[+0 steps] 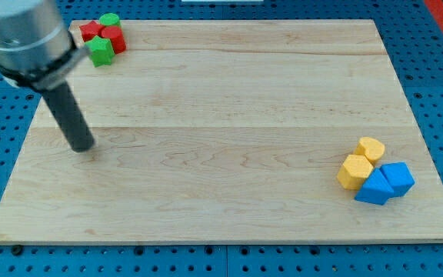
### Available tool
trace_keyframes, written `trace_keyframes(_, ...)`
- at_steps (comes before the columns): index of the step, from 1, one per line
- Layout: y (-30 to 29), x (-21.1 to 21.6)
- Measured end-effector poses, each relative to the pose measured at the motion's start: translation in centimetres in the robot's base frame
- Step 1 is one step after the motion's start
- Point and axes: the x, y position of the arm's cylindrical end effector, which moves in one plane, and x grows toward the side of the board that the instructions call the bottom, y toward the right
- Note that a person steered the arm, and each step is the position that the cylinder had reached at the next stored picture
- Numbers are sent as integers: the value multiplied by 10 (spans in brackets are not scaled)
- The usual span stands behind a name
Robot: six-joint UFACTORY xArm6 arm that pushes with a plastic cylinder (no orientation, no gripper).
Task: Place the red blocks diagonally to the green circle
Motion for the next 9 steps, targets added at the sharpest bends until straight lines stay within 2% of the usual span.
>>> trace_keyframes(1, -56, -32)
trace_keyframes(2, -80, -80)
trace_keyframes(3, -83, -138)
trace_keyframes(5, -77, -222)
trace_keyframes(6, -63, -244)
trace_keyframes(9, 55, -236)
